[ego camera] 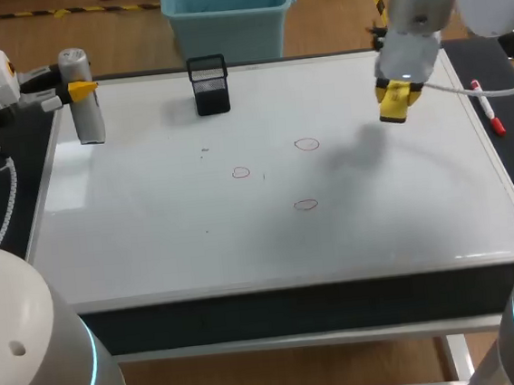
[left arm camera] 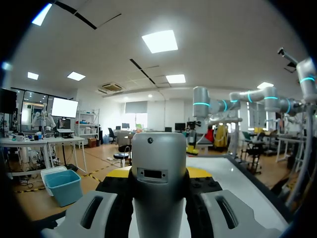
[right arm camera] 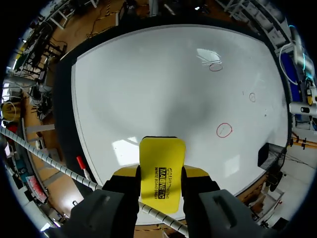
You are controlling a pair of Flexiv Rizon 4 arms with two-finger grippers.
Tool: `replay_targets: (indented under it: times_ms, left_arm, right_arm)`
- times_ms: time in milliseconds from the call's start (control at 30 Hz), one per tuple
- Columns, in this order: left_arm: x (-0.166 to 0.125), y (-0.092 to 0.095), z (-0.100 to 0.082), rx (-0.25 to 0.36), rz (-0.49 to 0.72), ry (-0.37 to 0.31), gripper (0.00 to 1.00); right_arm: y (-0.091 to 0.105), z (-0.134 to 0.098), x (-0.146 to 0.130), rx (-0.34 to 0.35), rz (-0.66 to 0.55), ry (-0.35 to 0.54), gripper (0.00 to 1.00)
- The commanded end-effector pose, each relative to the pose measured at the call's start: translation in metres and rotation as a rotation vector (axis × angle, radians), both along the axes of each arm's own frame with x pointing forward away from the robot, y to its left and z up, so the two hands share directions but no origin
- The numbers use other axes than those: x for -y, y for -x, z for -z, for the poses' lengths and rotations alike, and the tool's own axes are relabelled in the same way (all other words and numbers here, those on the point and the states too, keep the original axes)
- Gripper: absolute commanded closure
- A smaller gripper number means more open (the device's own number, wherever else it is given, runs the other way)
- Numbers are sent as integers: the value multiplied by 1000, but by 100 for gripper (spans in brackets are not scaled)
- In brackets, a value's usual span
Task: Pick up the inspection probe, press it on each red-marked spot on the whiteboard one by one, put down the probe, pick up the eraser, and wipe off all the red marks.
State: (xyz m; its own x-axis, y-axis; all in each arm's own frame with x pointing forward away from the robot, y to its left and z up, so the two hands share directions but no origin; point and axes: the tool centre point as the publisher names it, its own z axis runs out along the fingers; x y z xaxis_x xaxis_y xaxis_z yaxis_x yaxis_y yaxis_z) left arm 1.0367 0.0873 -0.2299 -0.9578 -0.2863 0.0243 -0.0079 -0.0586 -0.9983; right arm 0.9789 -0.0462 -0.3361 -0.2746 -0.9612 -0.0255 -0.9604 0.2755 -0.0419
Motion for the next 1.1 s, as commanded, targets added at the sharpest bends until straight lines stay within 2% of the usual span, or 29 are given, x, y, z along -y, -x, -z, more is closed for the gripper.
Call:
replay_targets:
  times_ms: [33,267,533,833,1100]
  left_arm:
    - [0,0,-1,-1,0,-1,100]
    - [0,0,-1,-1,0,-1,100]
    - [0,0,-1,-1,0,-1,100]
    - [0,0,-1,-1,0,-1,100]
    - [0,0,-1,-1,0,-1,100]
  right_arm:
    - [16,-12,-30,15,-29,20,100]
    - [35,-17,-87,40,-134,-7,100]
    - [55,-5,-152,33,-240,-36,100]
    - [69,9,-212,49,-359,-19,100]
    - [72,19,-252,54,-397,-36,100]
